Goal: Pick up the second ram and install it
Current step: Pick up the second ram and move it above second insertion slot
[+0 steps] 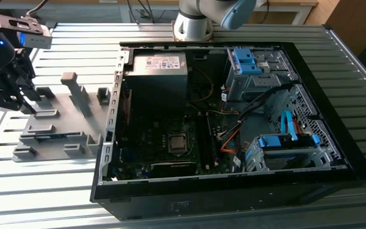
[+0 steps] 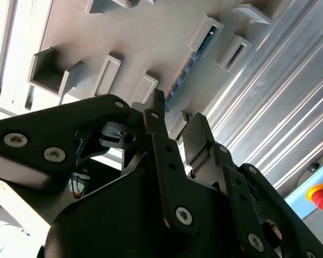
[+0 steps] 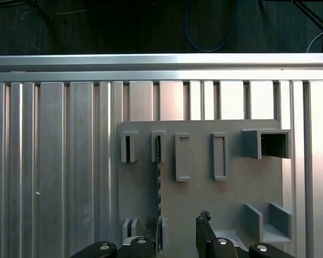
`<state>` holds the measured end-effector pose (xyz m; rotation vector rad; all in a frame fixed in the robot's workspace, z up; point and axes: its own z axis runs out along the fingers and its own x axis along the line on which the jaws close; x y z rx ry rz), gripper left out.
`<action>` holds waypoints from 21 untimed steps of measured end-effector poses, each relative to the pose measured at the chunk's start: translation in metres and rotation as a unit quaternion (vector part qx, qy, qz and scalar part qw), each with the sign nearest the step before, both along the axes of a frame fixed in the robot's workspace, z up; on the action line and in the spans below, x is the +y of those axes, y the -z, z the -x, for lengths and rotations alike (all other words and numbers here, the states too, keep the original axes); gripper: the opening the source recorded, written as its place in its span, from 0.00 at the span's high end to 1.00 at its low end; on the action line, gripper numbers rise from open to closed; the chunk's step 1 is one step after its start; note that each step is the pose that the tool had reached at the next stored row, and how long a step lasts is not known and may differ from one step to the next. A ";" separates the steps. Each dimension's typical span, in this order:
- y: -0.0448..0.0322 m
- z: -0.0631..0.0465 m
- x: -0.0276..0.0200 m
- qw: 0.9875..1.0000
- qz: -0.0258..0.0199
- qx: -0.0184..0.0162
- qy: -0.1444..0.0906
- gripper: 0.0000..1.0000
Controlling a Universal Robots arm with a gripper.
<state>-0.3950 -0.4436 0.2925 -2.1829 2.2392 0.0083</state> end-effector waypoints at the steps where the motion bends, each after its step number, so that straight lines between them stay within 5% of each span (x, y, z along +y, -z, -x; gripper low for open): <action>1: 0.0007 0.000 0.0000 1.000 0.000 0.000 0.000 0.59; 11: 0.0025 0.004 -0.0002 1.000 0.000 0.000 0.000 0.59; 21: 0.0149 0.005 -0.0026 1.000 0.000 0.000 -0.015 0.59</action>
